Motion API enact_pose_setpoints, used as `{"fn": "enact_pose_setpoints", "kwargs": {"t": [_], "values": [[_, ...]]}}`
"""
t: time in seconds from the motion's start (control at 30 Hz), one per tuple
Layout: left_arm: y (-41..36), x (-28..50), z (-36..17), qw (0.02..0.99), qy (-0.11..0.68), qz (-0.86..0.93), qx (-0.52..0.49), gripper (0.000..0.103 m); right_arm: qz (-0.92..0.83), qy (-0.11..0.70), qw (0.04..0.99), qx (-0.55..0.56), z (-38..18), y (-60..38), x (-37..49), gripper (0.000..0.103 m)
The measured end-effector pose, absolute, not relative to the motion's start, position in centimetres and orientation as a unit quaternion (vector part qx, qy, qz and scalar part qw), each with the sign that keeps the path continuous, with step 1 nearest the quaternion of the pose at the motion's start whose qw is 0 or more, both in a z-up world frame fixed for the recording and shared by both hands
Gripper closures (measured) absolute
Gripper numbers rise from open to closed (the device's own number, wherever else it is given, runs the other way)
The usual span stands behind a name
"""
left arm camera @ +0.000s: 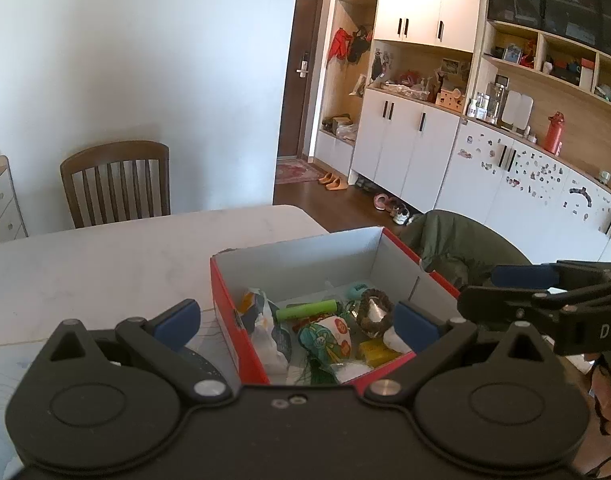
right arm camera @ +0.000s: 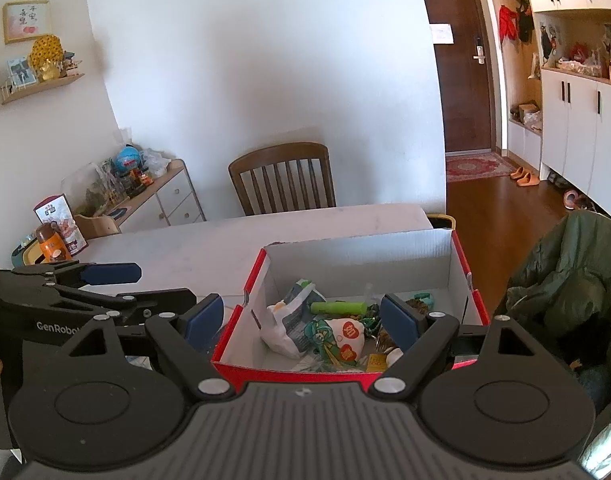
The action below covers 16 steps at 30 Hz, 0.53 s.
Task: Organize objects
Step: 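Withdraw both tools from the shoebox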
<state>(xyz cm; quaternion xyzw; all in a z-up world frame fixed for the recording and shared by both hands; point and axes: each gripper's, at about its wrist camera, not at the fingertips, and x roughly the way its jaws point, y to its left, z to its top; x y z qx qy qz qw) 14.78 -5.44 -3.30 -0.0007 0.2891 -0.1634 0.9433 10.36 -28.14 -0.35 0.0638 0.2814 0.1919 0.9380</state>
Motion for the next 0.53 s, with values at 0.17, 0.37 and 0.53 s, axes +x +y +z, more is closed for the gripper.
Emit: {"fn": "enact_pose_setpoints", "kwargs": {"t": [0.17, 0.37, 0.53], "values": [[-5.23, 14.61, -3.5, 0.942, 0.29, -0.171, 0.0, 0.001, 0.186, 0.285, 0.938, 0.067, -0.41, -28.05, 10.27, 0.017], [-4.98, 14.23, -3.46, 0.945, 0.279, -0.17, 0.005, 0.001, 0.182, 0.289, 0.937, 0.07, -0.6, -27.83, 10.25, 0.017], [-4.5, 14.12, -3.48, 0.946, 0.28, -0.165, 0.003, 0.001, 0.179, 0.292, 0.937, 0.072, -0.8, -27.54, 10.37, 0.017]]}}
